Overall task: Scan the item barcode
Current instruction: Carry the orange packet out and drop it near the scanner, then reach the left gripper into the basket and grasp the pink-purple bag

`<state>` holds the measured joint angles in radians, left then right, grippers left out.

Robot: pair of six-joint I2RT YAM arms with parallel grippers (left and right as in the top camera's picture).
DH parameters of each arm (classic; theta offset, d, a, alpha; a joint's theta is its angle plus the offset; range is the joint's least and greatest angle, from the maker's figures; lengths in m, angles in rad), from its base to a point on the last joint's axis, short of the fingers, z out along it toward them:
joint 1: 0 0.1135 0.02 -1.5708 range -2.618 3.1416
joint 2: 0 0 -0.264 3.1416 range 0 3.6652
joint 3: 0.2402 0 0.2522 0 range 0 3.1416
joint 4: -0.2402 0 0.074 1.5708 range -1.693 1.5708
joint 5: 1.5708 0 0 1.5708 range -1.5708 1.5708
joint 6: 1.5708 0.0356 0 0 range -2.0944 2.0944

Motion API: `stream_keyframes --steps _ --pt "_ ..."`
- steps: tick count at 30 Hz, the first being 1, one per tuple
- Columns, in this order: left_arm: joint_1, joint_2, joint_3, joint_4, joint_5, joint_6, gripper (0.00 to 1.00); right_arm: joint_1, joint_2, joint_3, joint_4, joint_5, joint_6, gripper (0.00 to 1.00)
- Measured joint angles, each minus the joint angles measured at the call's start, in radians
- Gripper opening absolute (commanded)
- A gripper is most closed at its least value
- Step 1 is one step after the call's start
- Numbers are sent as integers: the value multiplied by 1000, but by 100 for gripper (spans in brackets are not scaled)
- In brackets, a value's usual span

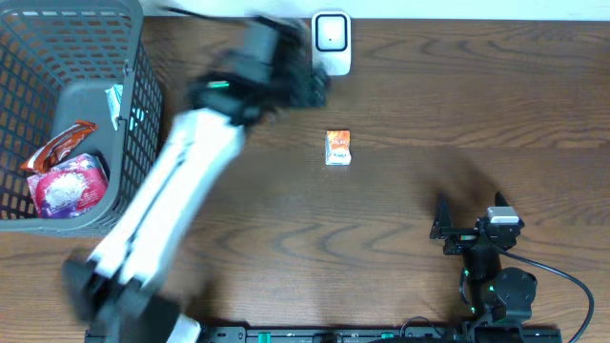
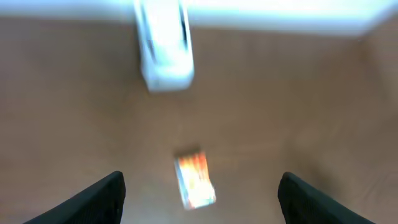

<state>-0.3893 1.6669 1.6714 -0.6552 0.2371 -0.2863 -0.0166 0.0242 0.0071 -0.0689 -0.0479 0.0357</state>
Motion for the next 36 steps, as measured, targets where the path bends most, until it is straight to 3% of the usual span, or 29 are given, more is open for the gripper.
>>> stream_keyframes --steps 8,12,16,23,36 --pt "425 -344 50 -12 -255 42 79 0 0 0 0 0 0 99" --pt "644 -343 51 -92 -370 46 79 0 0 0 0 0 0 99" --pt "777 -255 40 -196 -416 -27 79 0 0 0 0 0 0 99" --pt "831 -40 20 -323 -476 -126 79 0 0 0 0 0 0 99" --pt "831 328 14 -498 -514 -79 79 0 0 0 0 0 0 99"
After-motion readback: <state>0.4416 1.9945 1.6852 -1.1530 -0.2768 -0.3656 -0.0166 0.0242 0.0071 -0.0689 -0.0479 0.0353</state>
